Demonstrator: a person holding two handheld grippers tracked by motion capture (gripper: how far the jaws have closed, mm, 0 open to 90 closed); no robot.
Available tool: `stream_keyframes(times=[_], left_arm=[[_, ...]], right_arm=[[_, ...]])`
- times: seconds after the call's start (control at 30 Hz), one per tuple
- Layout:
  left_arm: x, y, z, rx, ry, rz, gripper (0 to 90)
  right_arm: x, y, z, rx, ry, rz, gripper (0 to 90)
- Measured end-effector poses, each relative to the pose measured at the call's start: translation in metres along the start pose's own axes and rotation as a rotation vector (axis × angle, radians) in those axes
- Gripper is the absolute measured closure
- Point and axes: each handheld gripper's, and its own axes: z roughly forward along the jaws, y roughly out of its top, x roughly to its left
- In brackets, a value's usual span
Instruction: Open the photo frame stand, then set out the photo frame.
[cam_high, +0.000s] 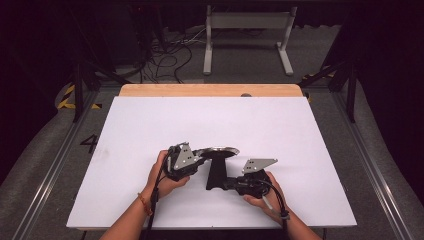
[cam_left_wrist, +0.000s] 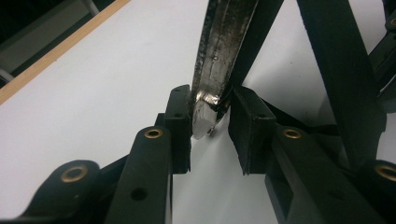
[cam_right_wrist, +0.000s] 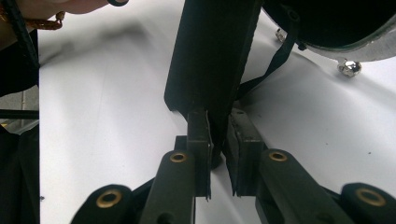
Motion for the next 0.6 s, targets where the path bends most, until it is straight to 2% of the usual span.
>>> stream_keyframes(times=[0.4, 0.6], left_arm=[[-0.0027, -0.0008, -0.0017, 0.013, 0.002, -0.001, 72.5], [-0.0039, 0.0006, -0.0015, 0.021, 0.004, 0.011, 74.2]], right_arm=[[-0.0019, 0.0001, -0.0031, 0.015, -0.002, -0.01, 81.0], [-0.0055, -0.0002, -0.0065, 0.022, 0.001, -0.005, 80.8]])
